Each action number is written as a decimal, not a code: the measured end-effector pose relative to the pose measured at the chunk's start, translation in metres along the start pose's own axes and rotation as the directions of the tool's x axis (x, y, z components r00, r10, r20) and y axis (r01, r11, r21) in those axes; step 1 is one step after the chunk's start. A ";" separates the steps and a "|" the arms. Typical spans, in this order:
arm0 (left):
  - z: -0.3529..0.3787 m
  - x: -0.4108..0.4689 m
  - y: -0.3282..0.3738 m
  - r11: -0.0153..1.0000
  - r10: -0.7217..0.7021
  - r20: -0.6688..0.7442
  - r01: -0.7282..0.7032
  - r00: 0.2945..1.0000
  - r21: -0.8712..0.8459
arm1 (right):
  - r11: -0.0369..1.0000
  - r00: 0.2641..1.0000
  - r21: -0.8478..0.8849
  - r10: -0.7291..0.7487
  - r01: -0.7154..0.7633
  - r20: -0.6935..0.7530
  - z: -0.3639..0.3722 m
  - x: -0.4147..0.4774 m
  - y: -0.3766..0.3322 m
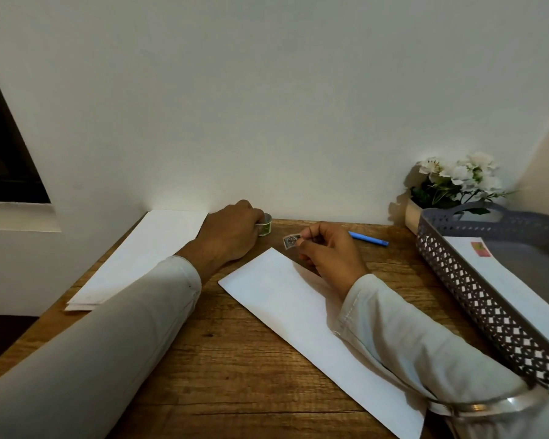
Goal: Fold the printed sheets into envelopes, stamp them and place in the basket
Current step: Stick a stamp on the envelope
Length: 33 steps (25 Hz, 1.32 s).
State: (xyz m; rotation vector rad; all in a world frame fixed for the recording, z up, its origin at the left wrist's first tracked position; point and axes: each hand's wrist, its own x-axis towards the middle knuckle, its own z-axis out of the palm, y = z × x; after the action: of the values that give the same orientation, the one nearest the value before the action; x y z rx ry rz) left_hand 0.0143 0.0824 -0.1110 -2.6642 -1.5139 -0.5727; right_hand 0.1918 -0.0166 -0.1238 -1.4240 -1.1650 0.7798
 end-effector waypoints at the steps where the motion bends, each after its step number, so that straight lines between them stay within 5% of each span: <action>1: 0.001 0.001 0.001 1.000 -0.005 -0.002 0.005 1.000 0.016 | 1.000 1.000 -0.009 -0.002 0.002 -0.003 0.000 0.000 0.000; 4: 0.000 -0.002 0.008 1.000 -0.004 -0.099 0.005 0.995 0.013 | 1.000 1.000 -0.010 -0.009 0.008 -0.012 -0.002 0.000 0.000; 7: -0.018 -0.020 0.024 0.936 -0.002 -0.221 -0.076 0.975 -0.343 | 0.999 0.999 0.023 -0.035 0.035 -0.025 -0.003 -0.001 -0.003; 9: -0.029 -0.038 0.043 0.791 -0.007 -0.115 -0.065 0.993 -0.608 | 0.995 0.998 0.077 -0.063 0.064 -0.024 -0.005 -0.003 -0.006; 11: -0.031 -0.049 0.053 0.734 -0.008 -0.043 -0.023 0.999 -0.679 | 0.985 0.996 0.149 -0.084 0.084 -0.002 -0.008 -0.004 -0.008; 20: -0.035 -0.054 0.059 0.700 -0.094 -0.050 0.030 0.994 -0.713 | 0.979 0.993 0.171 -0.117 0.112 0.015 -0.009 -0.006 -0.011; 28: -0.037 -0.052 0.053 0.822 -0.013 0.000 0.010 1.000 -0.569 | 0.990 0.990 0.079 -0.119 0.114 0.069 -0.008 -0.013 -0.012; 33: -0.039 -0.039 0.026 0.921 -0.150 0.178 0.203 0.973 -0.334 | 0.995 0.996 0.093 0.037 -0.045 0.086 -0.001 -0.015 -0.012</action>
State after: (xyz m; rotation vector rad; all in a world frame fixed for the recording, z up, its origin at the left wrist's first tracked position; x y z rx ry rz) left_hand 0.0060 0.0287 -0.0837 -2.9023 -1.8703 -0.7309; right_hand 0.1855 -0.0319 -0.1143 -1.3507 -1.1509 0.9198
